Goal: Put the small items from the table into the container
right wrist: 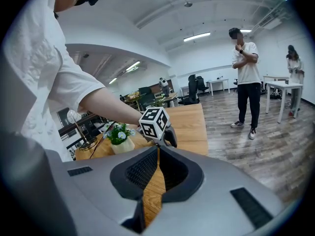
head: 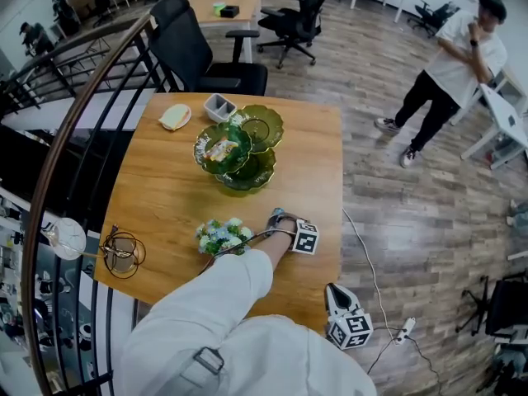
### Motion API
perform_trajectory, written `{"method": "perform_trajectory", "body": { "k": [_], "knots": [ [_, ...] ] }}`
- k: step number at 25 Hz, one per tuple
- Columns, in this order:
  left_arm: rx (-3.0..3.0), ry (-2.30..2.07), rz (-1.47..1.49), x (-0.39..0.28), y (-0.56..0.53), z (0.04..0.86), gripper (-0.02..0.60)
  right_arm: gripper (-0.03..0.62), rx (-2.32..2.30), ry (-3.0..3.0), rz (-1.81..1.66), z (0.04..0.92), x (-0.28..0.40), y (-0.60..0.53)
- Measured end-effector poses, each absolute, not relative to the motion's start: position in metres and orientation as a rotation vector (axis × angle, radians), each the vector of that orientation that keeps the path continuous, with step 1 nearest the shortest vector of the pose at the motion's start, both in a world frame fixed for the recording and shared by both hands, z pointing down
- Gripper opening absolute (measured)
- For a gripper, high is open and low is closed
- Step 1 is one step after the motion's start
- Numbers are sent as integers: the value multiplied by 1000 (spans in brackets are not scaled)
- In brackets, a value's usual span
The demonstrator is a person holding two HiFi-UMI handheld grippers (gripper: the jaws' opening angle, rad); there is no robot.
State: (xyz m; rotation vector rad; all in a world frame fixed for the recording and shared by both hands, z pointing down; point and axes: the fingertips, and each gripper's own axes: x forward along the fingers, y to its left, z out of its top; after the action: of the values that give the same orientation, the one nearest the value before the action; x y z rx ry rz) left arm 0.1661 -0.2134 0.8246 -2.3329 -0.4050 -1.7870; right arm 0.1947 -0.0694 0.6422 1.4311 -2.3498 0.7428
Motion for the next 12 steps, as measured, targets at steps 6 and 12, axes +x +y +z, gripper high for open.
{"method": "perform_trajectory", "body": {
  "k": [6,12],
  "knots": [
    [-2268,-394,-1831,164,-208,827,114,15,1419,-2361,729,642,188,-71],
    [-2324,-354,-1814,169,-202,819,107,15,1419,-2365,722,640,188,-70]
  ]
}}
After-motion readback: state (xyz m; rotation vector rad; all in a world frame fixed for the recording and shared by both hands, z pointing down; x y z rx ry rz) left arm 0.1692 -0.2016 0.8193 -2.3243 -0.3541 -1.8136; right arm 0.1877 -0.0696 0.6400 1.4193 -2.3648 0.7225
